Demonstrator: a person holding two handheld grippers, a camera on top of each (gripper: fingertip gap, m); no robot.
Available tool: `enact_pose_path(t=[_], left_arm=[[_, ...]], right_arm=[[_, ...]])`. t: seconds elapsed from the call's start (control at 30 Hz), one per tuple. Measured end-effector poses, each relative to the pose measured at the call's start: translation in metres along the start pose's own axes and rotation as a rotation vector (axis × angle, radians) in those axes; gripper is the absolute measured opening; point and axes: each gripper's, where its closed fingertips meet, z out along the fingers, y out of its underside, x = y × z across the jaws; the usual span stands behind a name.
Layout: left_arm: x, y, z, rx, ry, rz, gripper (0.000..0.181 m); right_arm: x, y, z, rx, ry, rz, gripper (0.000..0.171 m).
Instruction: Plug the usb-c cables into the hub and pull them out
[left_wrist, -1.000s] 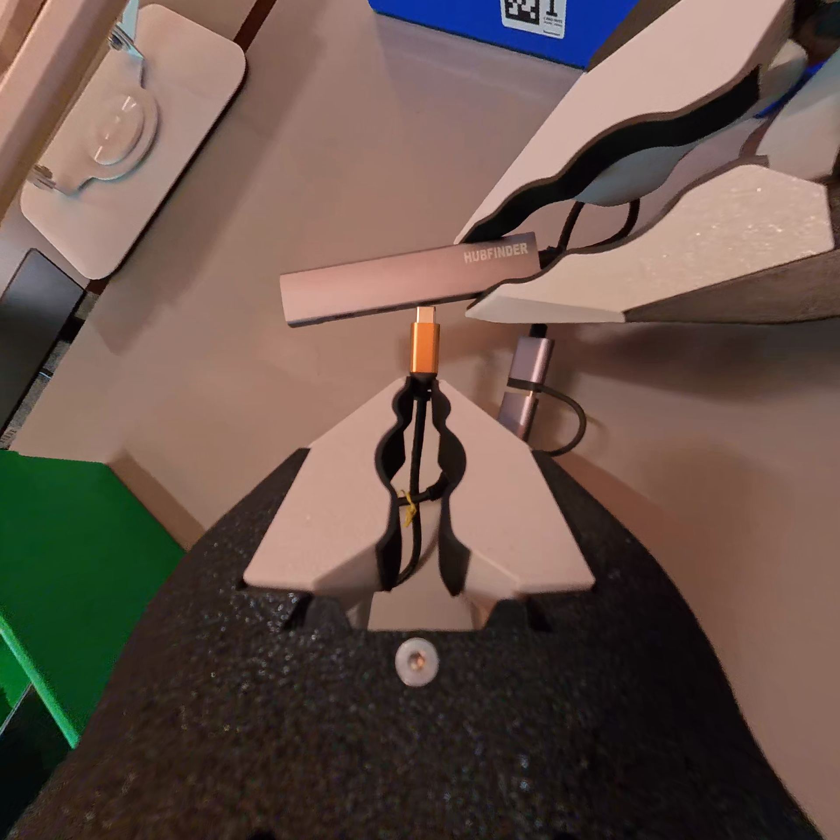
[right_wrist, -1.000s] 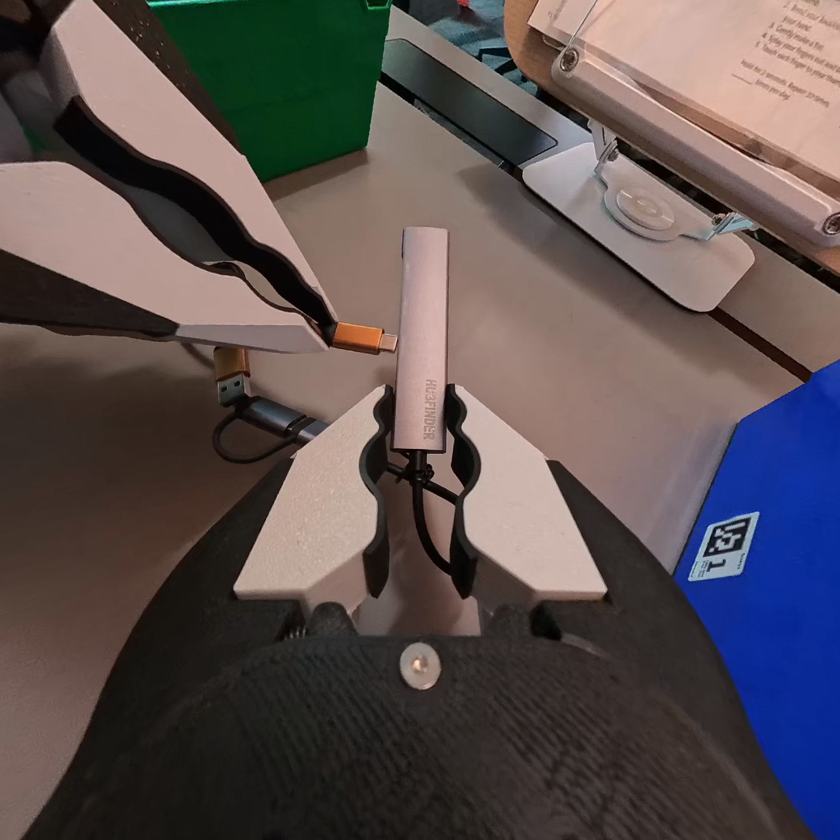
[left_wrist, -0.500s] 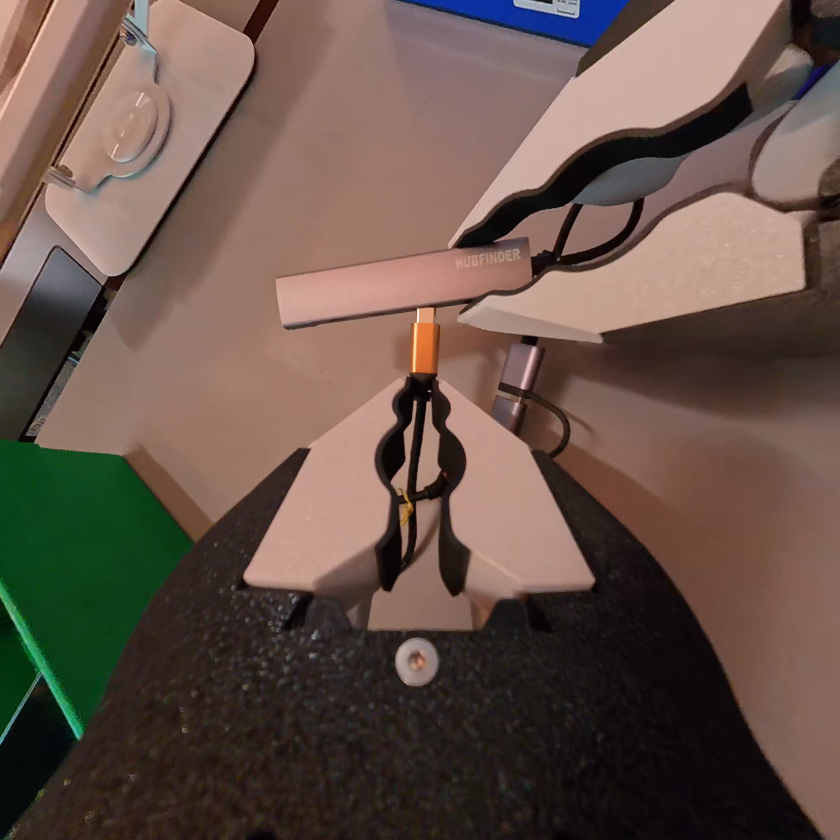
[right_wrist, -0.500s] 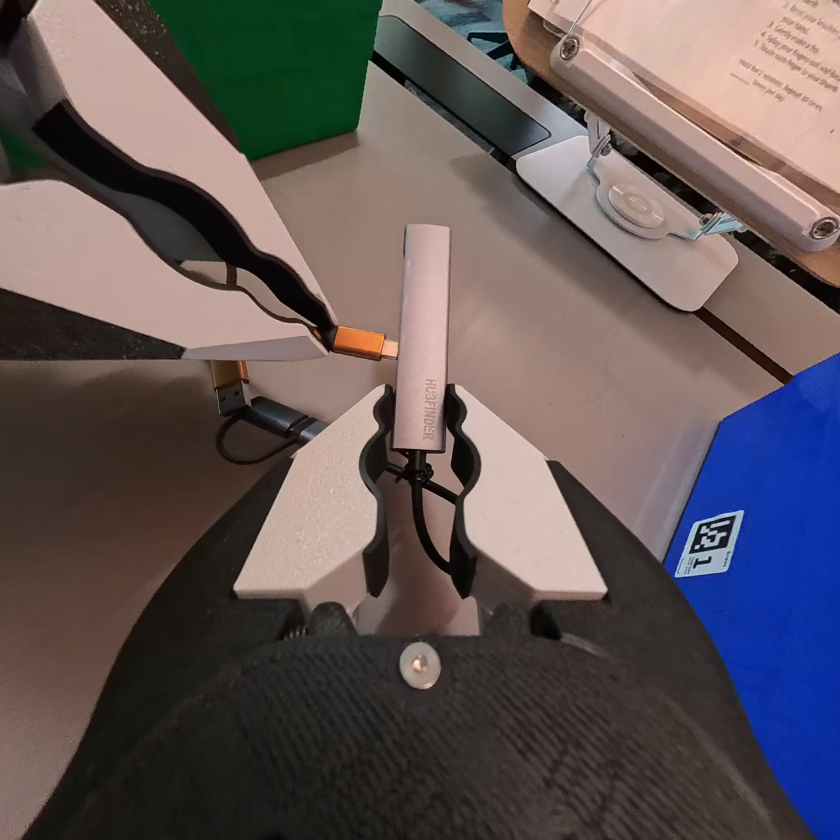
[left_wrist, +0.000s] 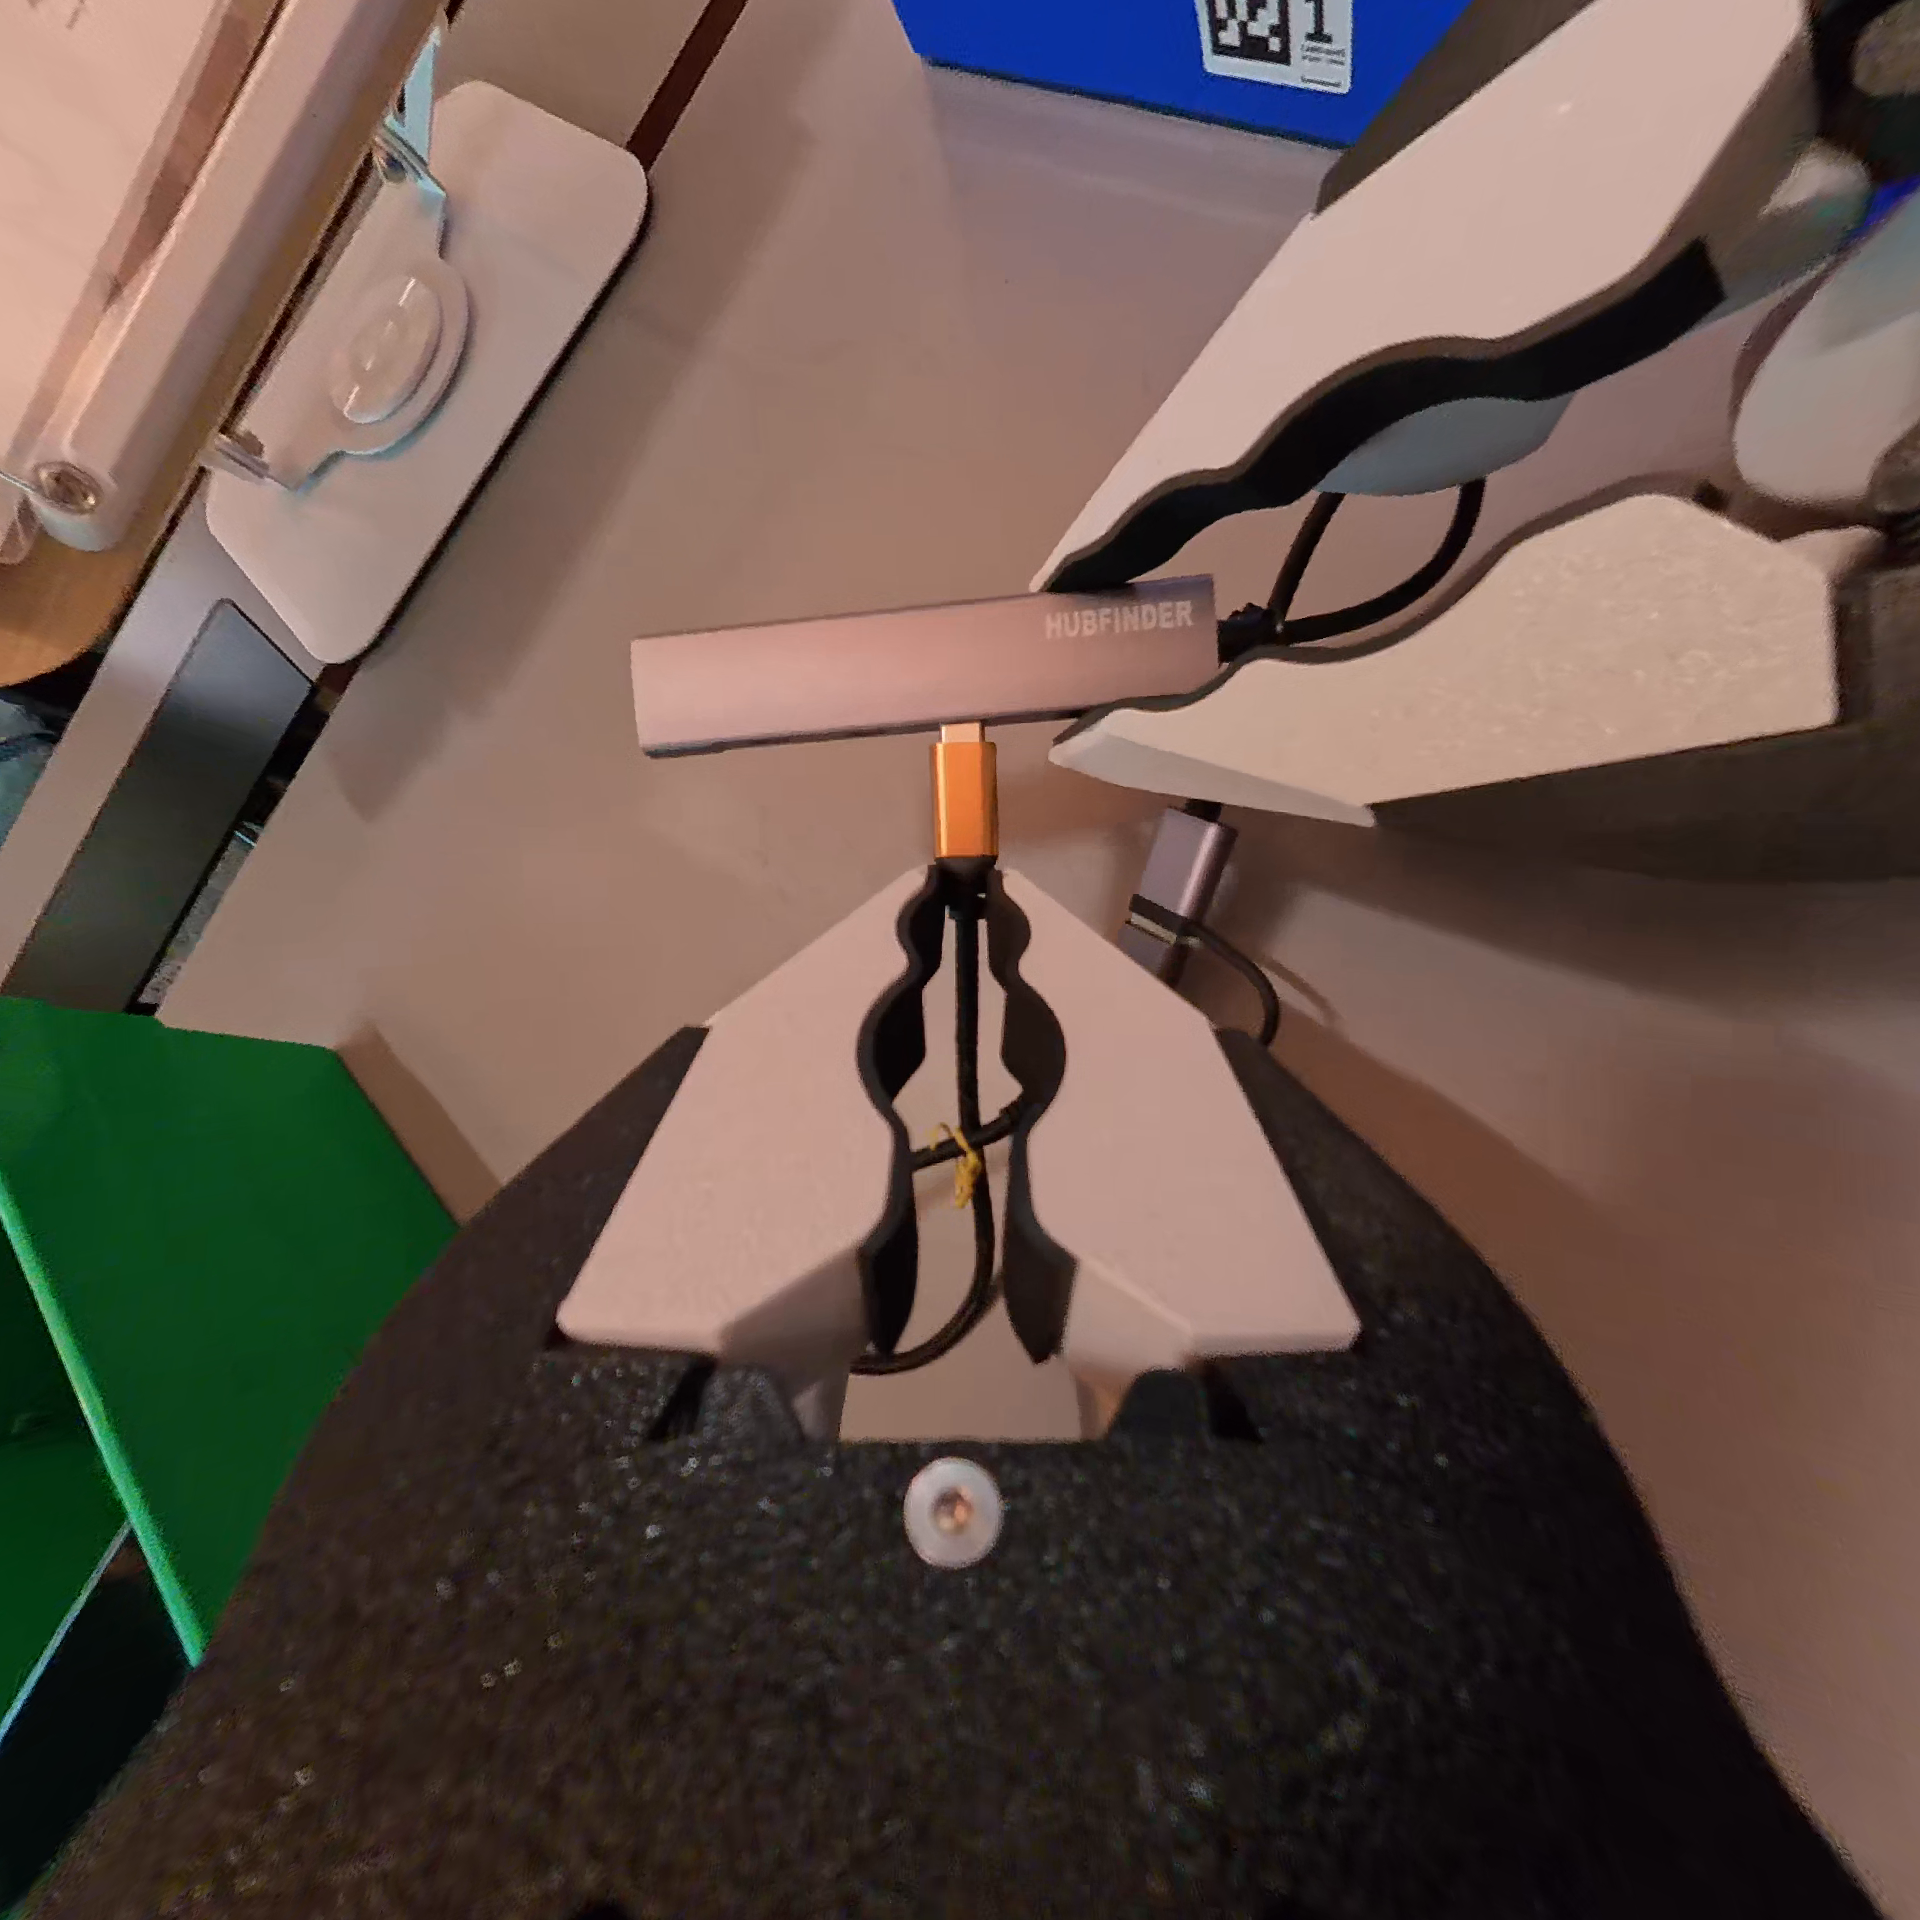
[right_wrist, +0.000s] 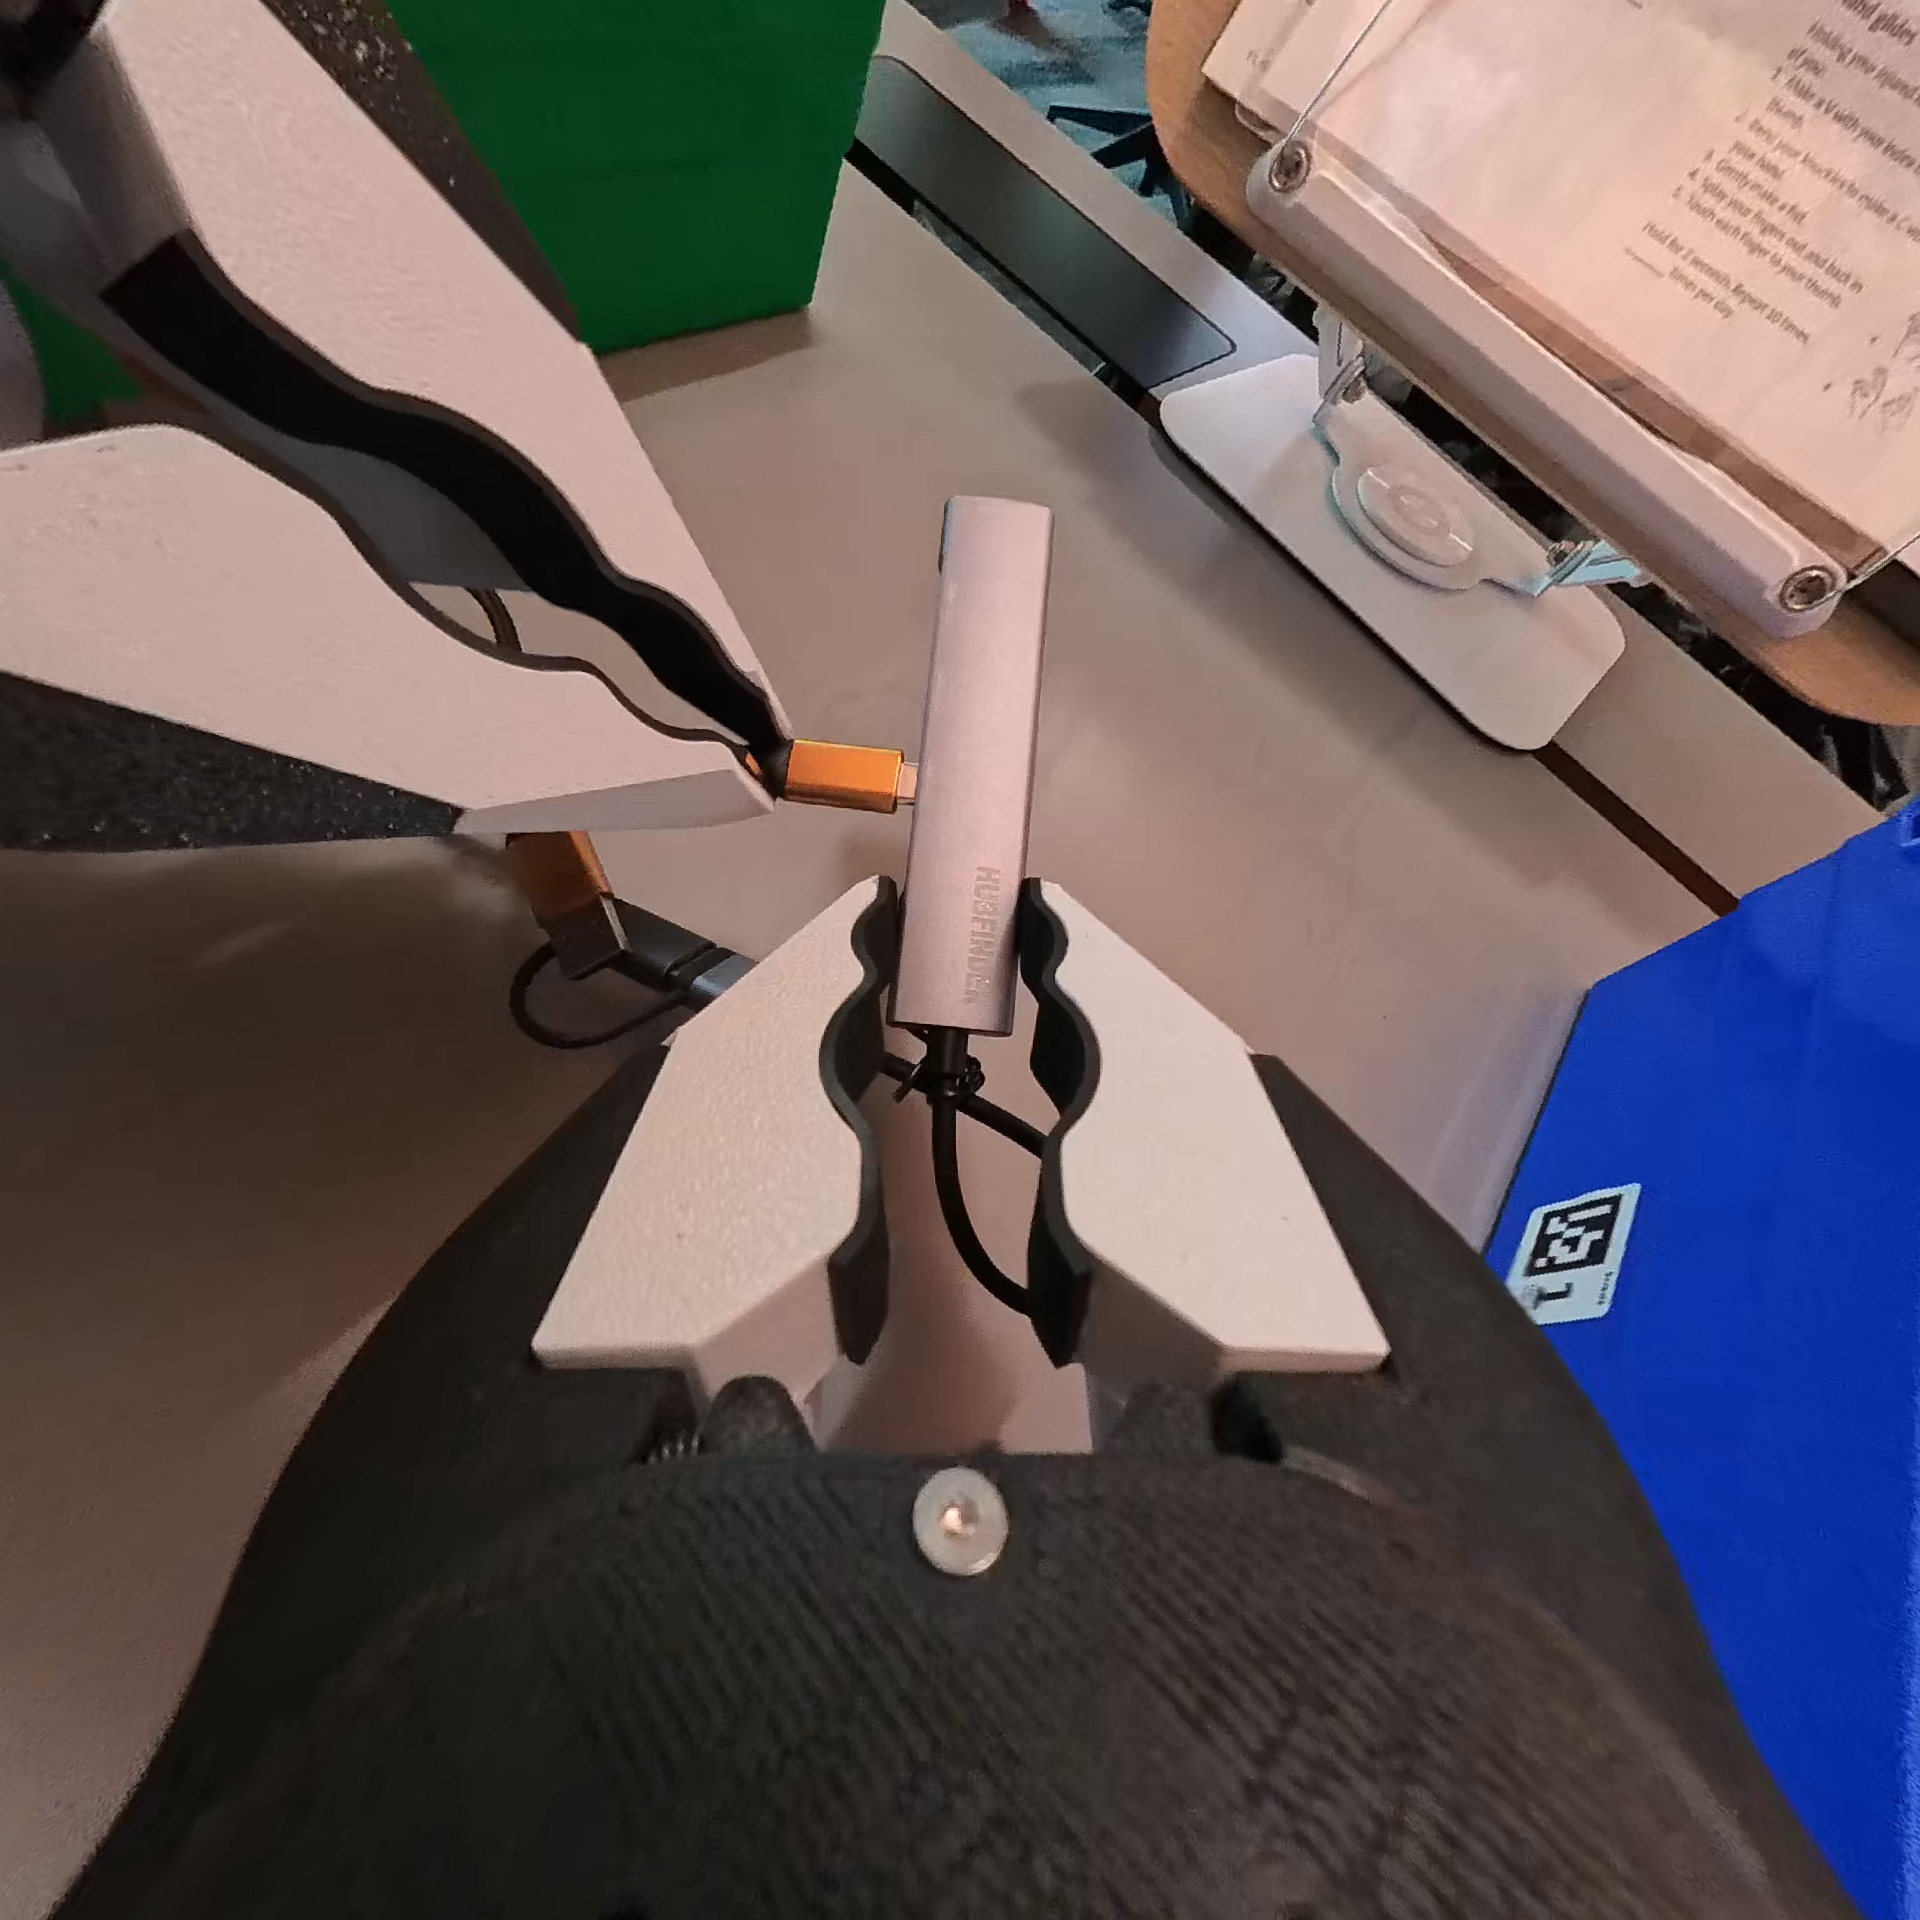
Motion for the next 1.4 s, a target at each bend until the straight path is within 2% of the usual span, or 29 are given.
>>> enact_pose_path(t=[0.2,0.43,0.6,0.73,0.83,0.9,1.03,1.2,1.4], left_arm=[[-0.001,-0.003,-0.003,0.029,-0.029,0.029,0.005],[-0.002,-0.005,-0.004,0.081,-0.003,-0.021,0.005],[-0.003,-0.007,-0.005,0.102,-0.034,0.027,0.004],[0.001,-0.026,-0.021,0.216,-0.023,0.045,0.004],[-0.007,-0.027,-0.023,0.216,-0.098,0.038,0.005],[-0.006,-0.029,-0.019,0.270,-0.053,0.007,0.005],[-0.006,-0.027,-0.018,0.340,-0.031,-0.001,0.008],[-0.007,-0.037,-0.033,0.502,-0.025,-0.030,0.029],[-0.020,-0.036,-0.057,0.632,-0.005,-0.128,0.033]], right_arm=[[-0.001,-0.002,-0.002,0.000,0.011,-0.071,0.023],[-0.002,-0.005,-0.003,0.033,-0.013,-0.073,0.023],[-0.002,-0.004,-0.003,0.023,-0.012,-0.117,0.023],[-0.018,0.006,0.003,-0.003,-0.127,-0.075,0.023],[0.003,-0.012,-0.006,0.120,-0.055,0.063,0.022],[0.008,-0.011,-0.007,0.125,-0.054,0.121,0.022],[0.008,-0.015,-0.005,0.148,-0.027,0.087,0.021],[0.020,-0.018,-0.010,0.175,0.050,0.059,0.022],[0.039,-0.023,-0.021,0.273,0.125,0.081,0.021]])
